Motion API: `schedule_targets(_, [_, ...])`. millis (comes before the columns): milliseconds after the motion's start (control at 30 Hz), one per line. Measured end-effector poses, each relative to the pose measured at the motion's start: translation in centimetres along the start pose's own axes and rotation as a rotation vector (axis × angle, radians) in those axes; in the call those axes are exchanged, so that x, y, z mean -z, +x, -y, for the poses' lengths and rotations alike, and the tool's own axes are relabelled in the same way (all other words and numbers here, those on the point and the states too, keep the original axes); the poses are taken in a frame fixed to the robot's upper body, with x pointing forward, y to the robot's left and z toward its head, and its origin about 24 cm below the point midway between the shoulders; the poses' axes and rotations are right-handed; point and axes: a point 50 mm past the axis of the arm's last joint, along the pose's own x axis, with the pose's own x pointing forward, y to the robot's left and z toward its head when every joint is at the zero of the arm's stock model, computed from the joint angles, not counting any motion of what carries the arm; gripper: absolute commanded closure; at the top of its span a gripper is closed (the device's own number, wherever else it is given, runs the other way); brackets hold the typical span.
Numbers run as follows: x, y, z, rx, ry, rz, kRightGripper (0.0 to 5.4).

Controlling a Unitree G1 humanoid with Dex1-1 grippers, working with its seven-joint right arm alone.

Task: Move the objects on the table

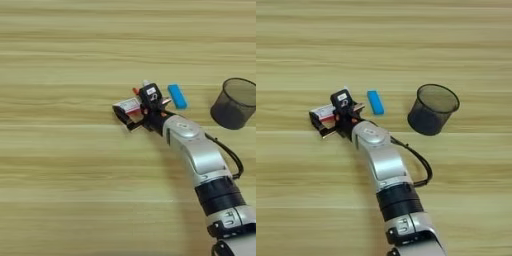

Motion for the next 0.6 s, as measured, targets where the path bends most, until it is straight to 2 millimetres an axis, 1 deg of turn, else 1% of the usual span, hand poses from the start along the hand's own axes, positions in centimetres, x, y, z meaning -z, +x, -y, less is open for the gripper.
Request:
schedule_targets(267, [0.6,0.0,-0.2,-0.011,0.006,-0.026,0.03])
schedule_targets(400, [1.3,0.1,-0.2,-0.005,0.015,-0.063,0.03])
schedule_targets(600, [1.7,0.1,-0.1,-0.009,0.013,-0.081,0.03])
